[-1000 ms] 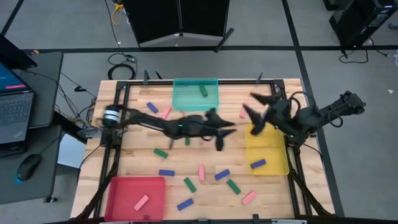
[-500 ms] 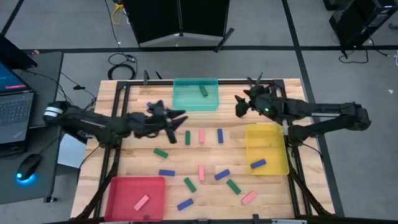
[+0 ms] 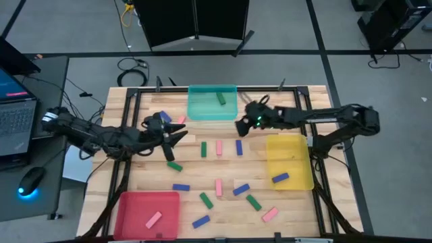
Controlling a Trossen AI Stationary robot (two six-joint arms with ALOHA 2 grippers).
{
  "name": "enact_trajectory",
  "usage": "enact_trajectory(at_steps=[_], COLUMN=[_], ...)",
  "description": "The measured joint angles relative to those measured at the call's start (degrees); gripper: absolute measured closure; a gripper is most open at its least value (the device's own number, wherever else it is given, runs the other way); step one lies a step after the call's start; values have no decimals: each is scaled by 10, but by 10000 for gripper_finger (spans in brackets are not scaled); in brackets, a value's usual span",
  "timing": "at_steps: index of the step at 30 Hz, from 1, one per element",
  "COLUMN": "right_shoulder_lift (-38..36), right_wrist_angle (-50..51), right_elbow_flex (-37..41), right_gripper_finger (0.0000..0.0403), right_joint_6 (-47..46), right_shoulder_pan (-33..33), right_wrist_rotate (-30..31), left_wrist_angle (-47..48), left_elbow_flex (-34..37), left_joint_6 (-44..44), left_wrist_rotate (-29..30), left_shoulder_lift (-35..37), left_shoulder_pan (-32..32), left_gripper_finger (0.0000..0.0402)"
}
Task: Sort blocks
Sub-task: Put the pink block into the red bin
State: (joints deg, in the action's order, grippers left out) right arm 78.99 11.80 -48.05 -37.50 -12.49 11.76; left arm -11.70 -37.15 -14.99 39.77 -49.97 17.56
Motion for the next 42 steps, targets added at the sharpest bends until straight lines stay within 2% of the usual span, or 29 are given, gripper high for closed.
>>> enact_trajectory(at_steps=[5, 11, 16, 21, 30, 42], right_shoulder_lift=[87, 186, 254, 308, 367, 422], right_wrist_angle=[-2, 51, 71, 164, 183, 175], right_elbow_flex=[-76, -181, -245, -295, -314, -314], right_gripper_finger=[140, 147, 121, 97, 92, 106], right_joint_6=[-11, -35, -39, -88, -150, -181], right_shoulder_pan=[68, 123, 151, 160, 160, 160], right_wrist_rotate=[20, 87, 89, 99, 99, 113], left_wrist_angle=[1, 5, 10, 18, 74, 87], left_elbow_flex=[0, 0, 0, 0, 0, 0], left_joint_6=[14, 13, 10, 8, -39, -48], left_wrist_rotate=[48, 107, 168, 221, 287, 297], left_shoulder_lift=[17, 17, 17, 17, 16, 15], left_shoulder_pan=[40, 86, 131, 174, 205, 208], left_gripper_finger=[259, 259, 259, 259, 259, 259])
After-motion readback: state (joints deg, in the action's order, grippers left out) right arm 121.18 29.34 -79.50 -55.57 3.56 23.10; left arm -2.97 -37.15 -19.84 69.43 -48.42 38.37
